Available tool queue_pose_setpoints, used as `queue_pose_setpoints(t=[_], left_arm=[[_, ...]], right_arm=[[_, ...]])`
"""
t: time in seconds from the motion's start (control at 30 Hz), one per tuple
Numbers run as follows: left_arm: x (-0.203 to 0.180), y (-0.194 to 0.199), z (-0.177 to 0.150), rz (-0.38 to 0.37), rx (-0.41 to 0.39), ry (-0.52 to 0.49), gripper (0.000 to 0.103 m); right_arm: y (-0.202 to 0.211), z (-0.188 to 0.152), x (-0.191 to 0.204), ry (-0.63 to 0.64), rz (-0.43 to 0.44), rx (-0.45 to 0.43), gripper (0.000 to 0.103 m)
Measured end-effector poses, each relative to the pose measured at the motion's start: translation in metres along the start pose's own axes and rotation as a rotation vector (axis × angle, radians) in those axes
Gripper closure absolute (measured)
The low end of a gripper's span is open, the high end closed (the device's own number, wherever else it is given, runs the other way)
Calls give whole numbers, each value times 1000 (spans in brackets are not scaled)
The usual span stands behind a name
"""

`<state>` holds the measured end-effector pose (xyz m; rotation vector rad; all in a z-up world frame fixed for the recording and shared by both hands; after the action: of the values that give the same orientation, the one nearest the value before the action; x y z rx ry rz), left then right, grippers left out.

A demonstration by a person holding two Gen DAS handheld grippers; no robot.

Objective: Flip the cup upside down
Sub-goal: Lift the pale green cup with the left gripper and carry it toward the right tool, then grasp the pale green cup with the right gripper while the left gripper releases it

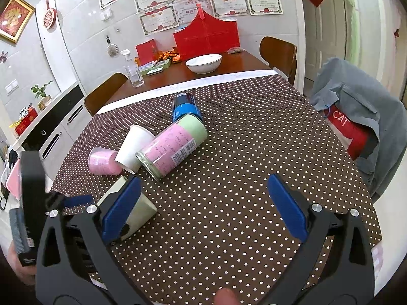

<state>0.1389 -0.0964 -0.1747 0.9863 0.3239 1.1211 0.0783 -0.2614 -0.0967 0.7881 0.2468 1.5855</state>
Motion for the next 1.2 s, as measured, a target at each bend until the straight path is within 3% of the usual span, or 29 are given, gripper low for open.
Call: queue_pose_setpoints(t=[0.27, 0.5, 0.7, 1.0, 1.2], left_arm=[[25, 33, 2, 75, -104, 76, 6], [55, 58, -7, 126, -135, 174, 6], [74, 74, -15, 186, -154, 235, 6], [96, 99, -25, 217, -197, 288, 6], [110, 104, -35, 220, -191, 326, 6]], right_arm=[[1, 6, 16, 43, 49, -11, 6], [3, 14, 37, 84, 142, -17, 6], [15, 26, 61, 167, 219, -98, 6], [7, 22, 100, 417, 267, -15, 6], [-13, -7, 131, 758, 269, 107, 6]])
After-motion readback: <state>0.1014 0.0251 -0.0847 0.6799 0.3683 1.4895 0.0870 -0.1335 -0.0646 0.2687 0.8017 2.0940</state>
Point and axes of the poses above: each gripper's, at about its wrist camera, not at the fingertips, and y roughly against the way its jaws point, x to its left, z to its top, the point moved 6 cm from there along -y, roughly the way its jaws point, and after that the axes turned 11 degrees about z, right-handed, at the moved point
